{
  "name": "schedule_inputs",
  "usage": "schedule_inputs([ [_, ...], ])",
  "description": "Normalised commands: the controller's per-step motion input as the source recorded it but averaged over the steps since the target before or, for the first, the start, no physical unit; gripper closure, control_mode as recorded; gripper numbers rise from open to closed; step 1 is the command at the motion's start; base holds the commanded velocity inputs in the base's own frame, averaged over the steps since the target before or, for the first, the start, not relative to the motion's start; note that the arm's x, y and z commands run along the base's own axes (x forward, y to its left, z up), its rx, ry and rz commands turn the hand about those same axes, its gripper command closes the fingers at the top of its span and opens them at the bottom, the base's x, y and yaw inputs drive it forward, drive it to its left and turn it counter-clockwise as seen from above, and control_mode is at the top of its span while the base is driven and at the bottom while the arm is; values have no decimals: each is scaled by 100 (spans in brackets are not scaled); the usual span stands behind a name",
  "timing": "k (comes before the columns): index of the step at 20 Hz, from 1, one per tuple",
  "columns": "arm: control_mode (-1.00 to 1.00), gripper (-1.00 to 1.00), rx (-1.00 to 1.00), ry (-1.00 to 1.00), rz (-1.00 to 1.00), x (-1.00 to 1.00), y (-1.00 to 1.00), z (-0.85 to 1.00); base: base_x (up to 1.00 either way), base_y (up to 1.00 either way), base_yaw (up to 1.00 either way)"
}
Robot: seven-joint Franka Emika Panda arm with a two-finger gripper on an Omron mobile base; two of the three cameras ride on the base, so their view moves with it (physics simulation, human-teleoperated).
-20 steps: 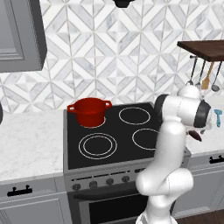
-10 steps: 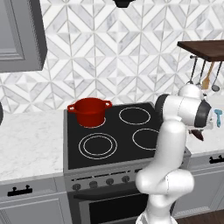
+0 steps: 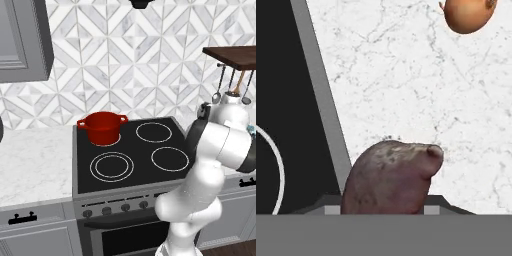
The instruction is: Put the potato and onion in the pot. Retrieve the spatula and lightly stir the vegetables in the pot.
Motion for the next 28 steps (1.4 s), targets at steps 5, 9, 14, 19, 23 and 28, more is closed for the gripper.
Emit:
schedule_inputs([
  [5, -100, 100, -2, -5, 0, -4, 92, 81, 0, 0, 0],
  [9, -100, 100, -1, -3, 0, -1, 73, 65, 0, 0, 0],
  [14, -100, 100, 0, 0, 0, 0, 48, 38, 0, 0, 0],
  [19, -100, 100, -1, -2, 0, 0, 75, 47, 0, 0, 0],
  [23, -100, 100, -2, -9, 0, -5, 100, 76, 0, 0, 0],
  [28, -100, 100, -6, -17, 2, -13, 100, 84, 0, 0, 0],
])
